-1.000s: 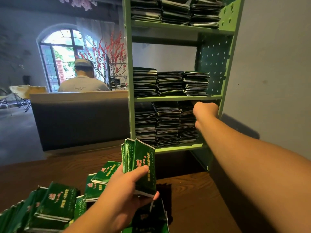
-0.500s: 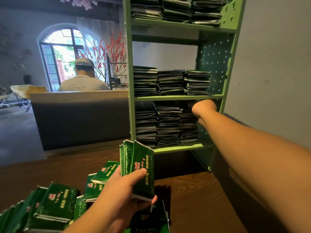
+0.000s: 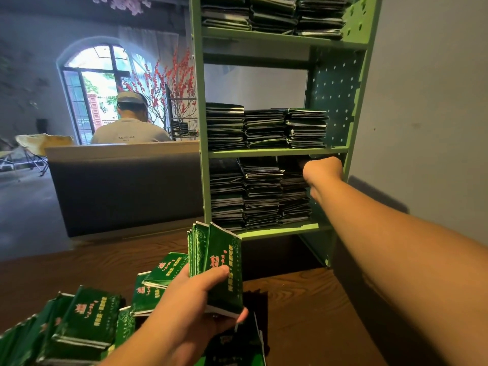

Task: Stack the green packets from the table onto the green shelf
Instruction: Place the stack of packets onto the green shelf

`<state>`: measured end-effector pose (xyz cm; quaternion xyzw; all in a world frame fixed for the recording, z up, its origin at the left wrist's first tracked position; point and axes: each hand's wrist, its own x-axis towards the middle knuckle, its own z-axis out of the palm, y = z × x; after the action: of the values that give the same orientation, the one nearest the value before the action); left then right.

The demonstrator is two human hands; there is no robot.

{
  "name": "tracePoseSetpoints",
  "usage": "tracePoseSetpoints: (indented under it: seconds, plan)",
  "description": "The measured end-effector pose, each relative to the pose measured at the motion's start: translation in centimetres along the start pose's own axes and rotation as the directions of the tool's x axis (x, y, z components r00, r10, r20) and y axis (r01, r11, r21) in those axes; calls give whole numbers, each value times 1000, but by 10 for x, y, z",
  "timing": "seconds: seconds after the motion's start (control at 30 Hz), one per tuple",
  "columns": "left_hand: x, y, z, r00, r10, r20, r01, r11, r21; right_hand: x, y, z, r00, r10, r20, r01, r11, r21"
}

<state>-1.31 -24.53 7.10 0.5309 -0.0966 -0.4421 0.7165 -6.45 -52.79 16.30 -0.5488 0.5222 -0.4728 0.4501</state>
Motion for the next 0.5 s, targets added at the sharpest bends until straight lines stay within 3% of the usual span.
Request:
tracePoseSetpoints:
  seconds: [0.5]
  plan:
    - [-5, 3, 2, 999, -44, -7, 44, 999, 3, 6, -8, -9, 979, 58, 198, -62, 998, 14]
